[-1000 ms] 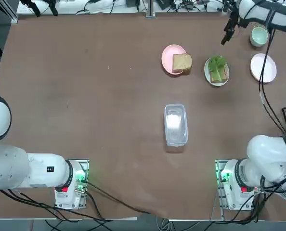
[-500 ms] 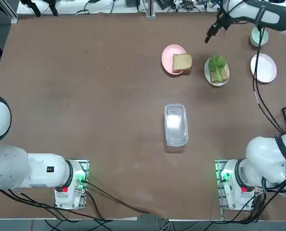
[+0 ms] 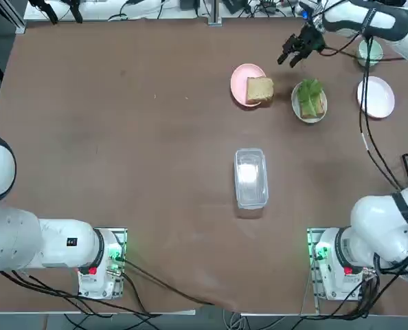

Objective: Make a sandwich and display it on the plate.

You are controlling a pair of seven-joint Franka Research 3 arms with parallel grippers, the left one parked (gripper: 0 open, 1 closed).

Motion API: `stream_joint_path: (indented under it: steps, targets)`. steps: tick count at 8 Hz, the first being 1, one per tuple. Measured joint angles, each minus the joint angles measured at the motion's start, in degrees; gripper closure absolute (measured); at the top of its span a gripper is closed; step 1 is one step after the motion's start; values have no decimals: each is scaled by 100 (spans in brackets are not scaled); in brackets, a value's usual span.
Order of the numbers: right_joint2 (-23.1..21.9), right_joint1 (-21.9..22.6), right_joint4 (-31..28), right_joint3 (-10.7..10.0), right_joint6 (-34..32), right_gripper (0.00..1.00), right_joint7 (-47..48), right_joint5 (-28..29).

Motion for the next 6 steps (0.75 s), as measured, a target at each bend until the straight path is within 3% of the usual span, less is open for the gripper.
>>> stream_joint_path:
  steps: [3, 6]
  targets:
    - [580, 31, -60, -8, 748, 1, 984, 135]
    - [758, 51, -305, -109, 1143, 3, 1277, 136]
